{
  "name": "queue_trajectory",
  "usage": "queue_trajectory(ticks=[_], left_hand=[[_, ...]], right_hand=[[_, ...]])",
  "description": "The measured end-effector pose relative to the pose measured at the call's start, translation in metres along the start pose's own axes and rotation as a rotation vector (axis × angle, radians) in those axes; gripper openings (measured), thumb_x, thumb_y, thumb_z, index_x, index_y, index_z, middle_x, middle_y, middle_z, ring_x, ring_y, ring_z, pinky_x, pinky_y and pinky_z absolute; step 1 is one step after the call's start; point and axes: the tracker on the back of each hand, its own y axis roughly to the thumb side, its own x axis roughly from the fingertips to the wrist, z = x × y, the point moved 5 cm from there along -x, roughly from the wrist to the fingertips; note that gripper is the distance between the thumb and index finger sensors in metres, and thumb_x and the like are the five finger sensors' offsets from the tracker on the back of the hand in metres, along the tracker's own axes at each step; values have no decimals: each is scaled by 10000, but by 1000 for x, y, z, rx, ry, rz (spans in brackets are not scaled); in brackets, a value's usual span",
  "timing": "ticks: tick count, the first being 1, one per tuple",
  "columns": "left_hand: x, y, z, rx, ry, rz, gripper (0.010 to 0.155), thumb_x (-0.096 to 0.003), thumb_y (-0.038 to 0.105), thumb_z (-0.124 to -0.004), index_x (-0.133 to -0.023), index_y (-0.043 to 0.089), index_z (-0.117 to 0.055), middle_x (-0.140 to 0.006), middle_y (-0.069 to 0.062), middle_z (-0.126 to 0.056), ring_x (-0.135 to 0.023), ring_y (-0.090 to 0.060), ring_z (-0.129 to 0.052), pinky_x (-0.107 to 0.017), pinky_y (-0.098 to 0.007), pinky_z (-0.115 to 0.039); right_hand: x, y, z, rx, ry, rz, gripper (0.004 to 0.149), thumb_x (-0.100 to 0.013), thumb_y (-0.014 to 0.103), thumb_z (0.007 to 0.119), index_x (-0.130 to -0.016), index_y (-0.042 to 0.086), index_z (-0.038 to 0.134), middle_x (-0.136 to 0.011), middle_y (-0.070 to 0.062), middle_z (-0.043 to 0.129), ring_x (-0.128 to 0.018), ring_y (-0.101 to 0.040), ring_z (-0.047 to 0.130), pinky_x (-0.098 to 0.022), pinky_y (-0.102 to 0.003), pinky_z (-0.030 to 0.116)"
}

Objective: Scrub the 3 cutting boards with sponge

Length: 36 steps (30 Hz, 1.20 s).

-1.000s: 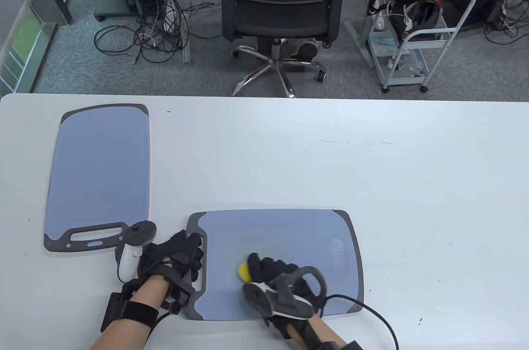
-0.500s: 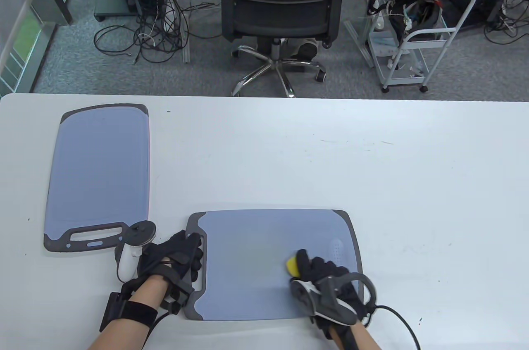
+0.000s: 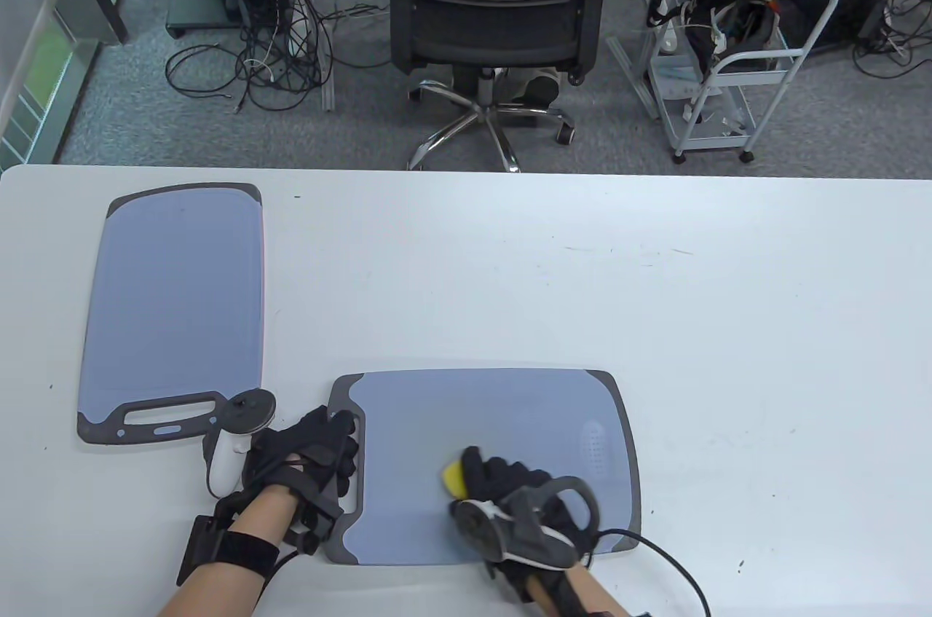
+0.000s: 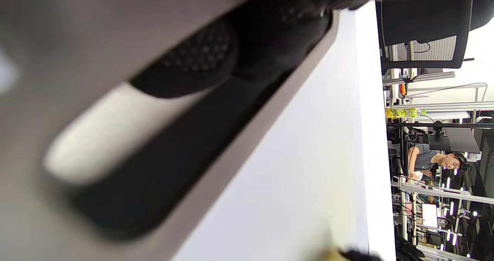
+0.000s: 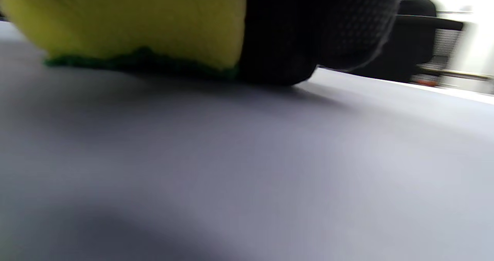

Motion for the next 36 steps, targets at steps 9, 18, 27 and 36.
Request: queue_trajectory(ticks=[9, 18, 27, 36], left_hand=[[0, 1, -1, 9, -16, 0, 551, -584, 525, -666, -969, 135, -620, -686, 50, -937, -372, -25, -1069, -318, -294, -1020], [0, 1, 0, -12, 8, -3, 550, -584, 533, -664, -966, 138, -625, -677, 60, -939, -360, -11, -1066, -304, -281, -1019], [0, 1, 1, -18, 14, -2, 550, -584, 537, -664, -964, 141, -628, -674, 65, -940, -355, -8, -1067, -298, -277, -1021], [1, 1, 0, -6, -3, -3, 552, -583, 531, -668, -968, 138, -622, -680, 56, -938, -364, -18, -1069, -308, -287, -1021]], right_hand=[[2, -5, 0, 79, -2, -7, 704, -480, 596, 667, -1049, 189, 590, -804, -75, 802, -557, -201, 899, -462, -411, 800], [140, -216, 30, 17, 95, 675, 703, -487, 567, 692, -1045, 147, 611, -798, -118, 819, -544, -241, 906, -449, -441, 793], [40, -78, 11, -9, -12, 190, 723, -483, 578, 693, -1040, 124, 611, -791, -121, 801, -542, -229, 891, -459, -433, 788], [-7, 46, -3, 72, -26, -173, 713, -479, 606, 669, -1053, 193, 577, -809, -74, 786, -555, -192, 890, -469, -408, 795]])
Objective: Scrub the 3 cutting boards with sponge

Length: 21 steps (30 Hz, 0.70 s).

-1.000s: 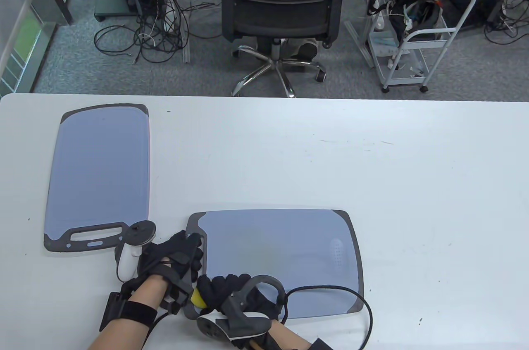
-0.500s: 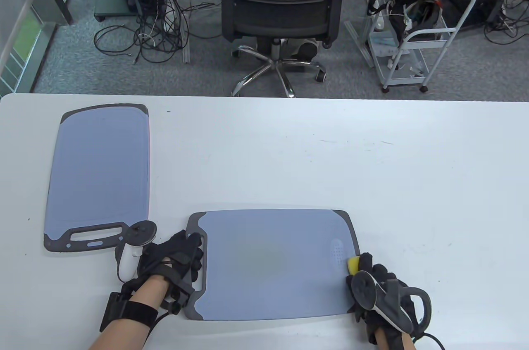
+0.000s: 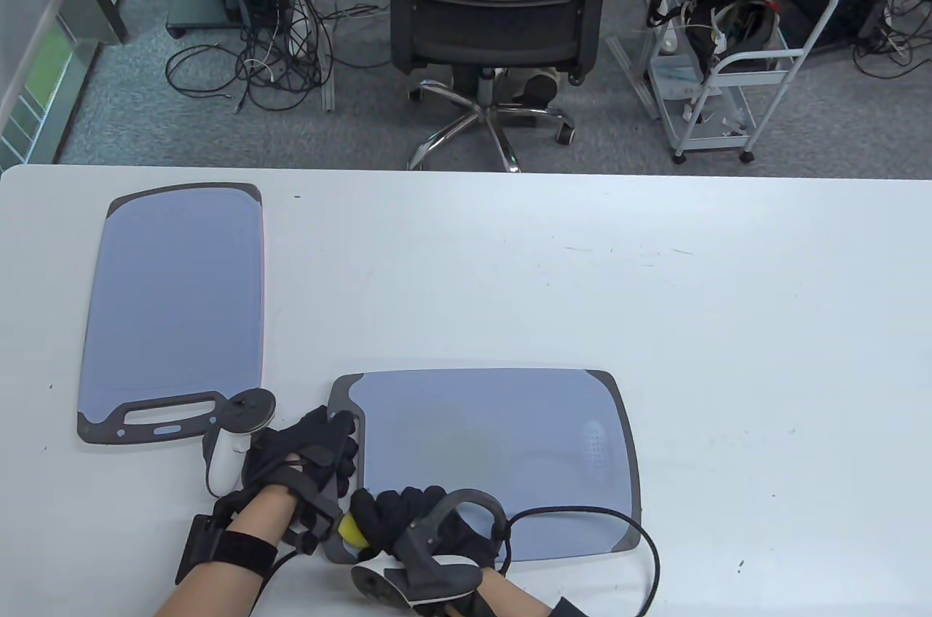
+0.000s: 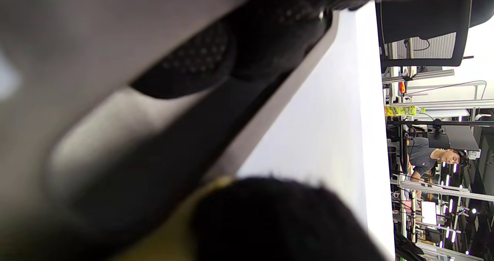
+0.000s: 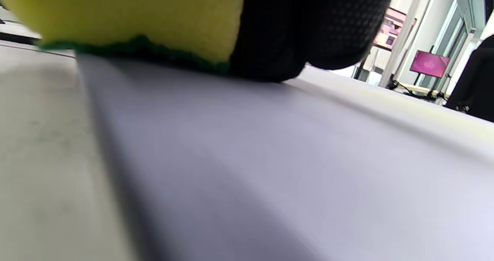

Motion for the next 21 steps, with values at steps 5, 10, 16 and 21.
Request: queue_trajectory(ticks=[5, 10, 16, 21], left_hand=[[0, 0, 0, -1, 1, -1, 551, -583, 531, -667, -967, 139, -622, -680, 57, -938, -364, -16, -1069, -309, -286, -1021], [0, 0, 1, -8, 11, -1, 551, -583, 534, -667, -966, 140, -625, -677, 61, -938, -358, -12, -1067, -301, -281, -1020], [0, 0, 1, -24, 29, -1, 550, -582, 541, -666, -962, 145, -630, -671, 70, -940, -350, -2, -1065, -294, -270, -1020], [-1, -1, 1, -15, 19, 0, 550, -583, 538, -669, -963, 143, -629, -673, 65, -940, -352, -8, -1067, -295, -276, -1021]], right_hand=[[71, -100, 21, 13, 57, 309, 714, -476, 598, 670, -1050, 185, 578, -805, -82, 789, -550, -202, 895, -462, -415, 797], [178, -199, 43, -73, 114, 699, 714, -476, 582, 694, -1043, 157, 605, -792, -104, 796, -539, -215, 893, -456, -428, 792], [167, -185, 39, -8, 118, 643, 720, -482, 576, 691, -1034, 120, 617, -777, -117, 817, -527, -217, 909, -447, -424, 805], [67, -84, 18, -92, 22, 291, 729, -479, 585, 695, -1036, 121, 615, -769, -118, 807, -518, -214, 895, -446, -426, 795]])
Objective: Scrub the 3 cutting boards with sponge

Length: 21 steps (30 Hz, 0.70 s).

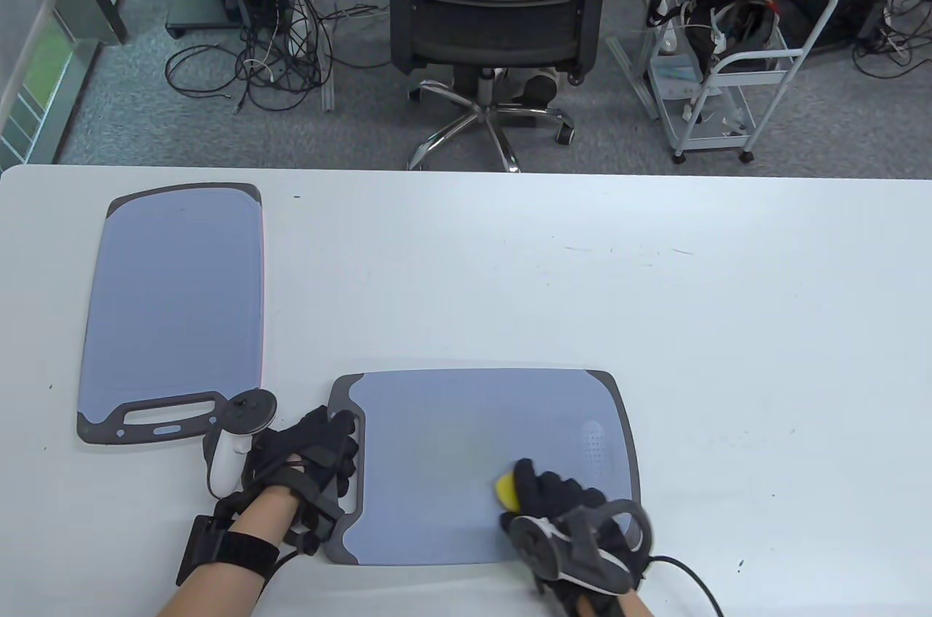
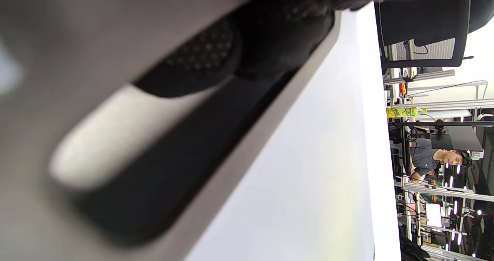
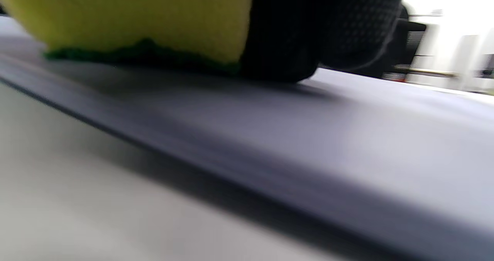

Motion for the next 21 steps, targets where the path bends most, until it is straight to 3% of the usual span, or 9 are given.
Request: queue_trajectory(ticks=[4, 6, 8, 13, 21], left_hand=[[0, -1, 0, 12, -2, 4, 545, -581, 535, -672, -961, 145, -633, -668, 67, -944, -342, -7, -1068, -289, -278, -1026], [0, -1, 0, 16, 1, 4, 544, -583, 533, -671, -961, 143, -634, -668, 65, -945, -338, -7, -1068, -287, -277, -1028], [1, -2, 1, 29, 12, 7, 543, -584, 529, -672, -961, 140, -637, -665, 63, -946, -331, -8, -1066, -283, -279, -1031], [1, -2, 1, 31, 26, 7, 547, -584, 531, -675, -962, 138, -643, -665, 63, -948, -328, -9, -1067, -276, -279, -1032], [2, -2, 3, 41, 46, 8, 550, -585, 528, -676, -964, 130, -650, -665, 57, -950, -326, -15, -1066, -271, -282, -1029]], right_hand=[[-37, 105, -7, 60, -46, -276, 735, -483, 606, 670, -1044, 137, 592, -769, -99, 796, -515, -188, 882, -451, -405, 794], [-43, 128, -10, 46, -50, -318, 734, -478, 611, 671, -1044, 152, 586, -762, -94, 797, -507, -183, 881, -446, -399, 795], [-43, 131, -10, 66, -54, -316, 731, -474, 615, 670, -1039, 160, 584, -760, -90, 795, -505, -175, 879, -443, -395, 797], [-27, 86, -5, 38, -33, -253, 750, -460, 636, 684, -1054, 193, 571, -779, -66, 777, -518, -151, 858, -452, -389, 794], [35, -49, 10, 26, 37, 22, 758, -445, 631, 687, -1054, 201, 554, -782, -67, 772, -516, -164, 864, -448, -401, 794]])
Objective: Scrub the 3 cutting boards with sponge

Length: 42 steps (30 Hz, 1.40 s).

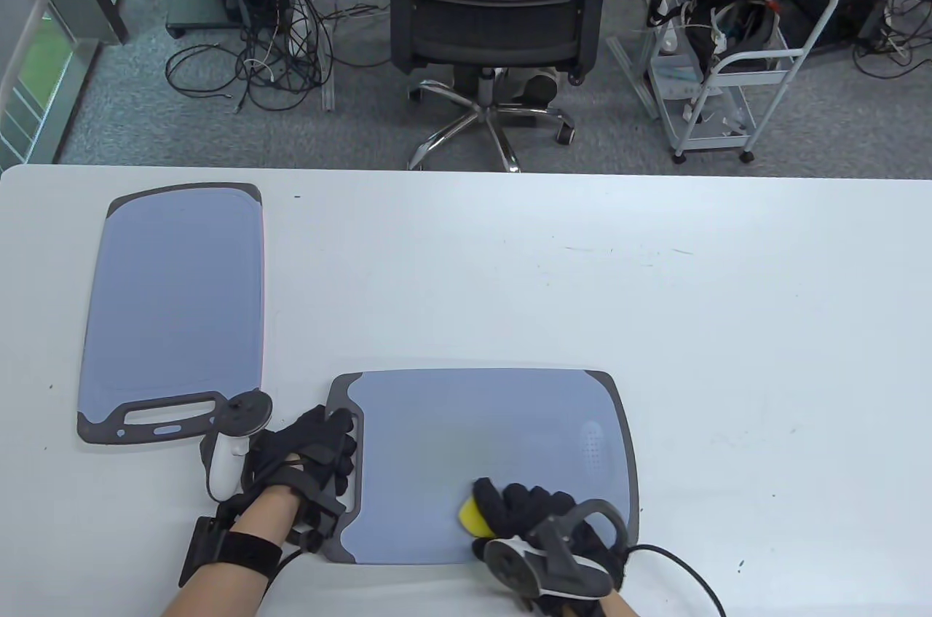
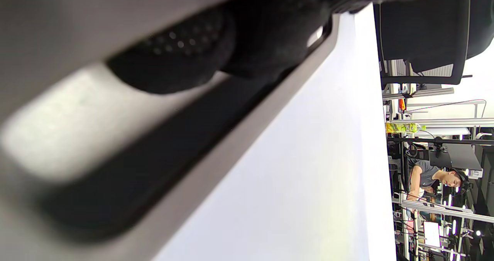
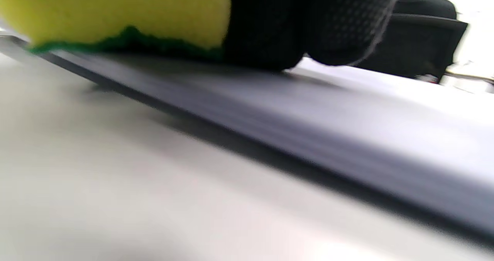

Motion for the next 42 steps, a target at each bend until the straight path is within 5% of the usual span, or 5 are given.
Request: queue_trajectory(ticks=[15, 22, 27, 34, 42], left_hand=[[-3, -6, 4, 145, -161, 51, 557, -545, 548, -755, -969, 196, -680, -635, 60, -946, -361, -68, -1069, -323, -332, -1016], [26, 60, 36, 10, -36, -538, 493, -586, 510, -710, -960, 193, -663, -665, 60, -932, -399, -74, -1036, -363, -332, -984], [115, 122, 58, -157, 318, -1047, 480, -519, 480, -791, -948, 275, -726, -709, 65, -956, -515, -143, -1051, -458, -407, -969], [115, 106, 22, -667, 40, -922, 416, -447, 320, -922, -849, 258, -837, -834, 17, -955, -885, -296, -966, -692, -606, -728], [113, 103, -50, -1216, 216, -1041, 424, -518, 280, -844, -910, 260, -683, -913, 36, -838, -1000, -253, -841, -734, -571, -669]], right_hand=[[90, -178, 21, -111, 66, 586, 732, -463, 582, 734, -1058, 182, 582, -819, -94, 789, -552, -218, 879, -476, -443, 779], [101, -192, 15, -236, -33, 663, 731, -464, 580, 735, -1053, 170, 600, -814, -96, 806, -543, -220, 889, -468, -442, 786], [104, -195, 13, -298, -77, 680, 729, -468, 581, 726, -1054, 167, 599, -815, -97, 807, -544, -220, 890, -465, -442, 788], [111, -198, 8, -365, -142, 703, 728, -471, 580, 721, -1054, 161, 600, -814, -99, 808, -544, -220, 891, -466, -441, 788], [123, -203, 4, -385, -186, 728, 728, -471, 580, 721, -1053, 158, 603, -812, -100, 811, -543, -223, 895, -464, -443, 790]])
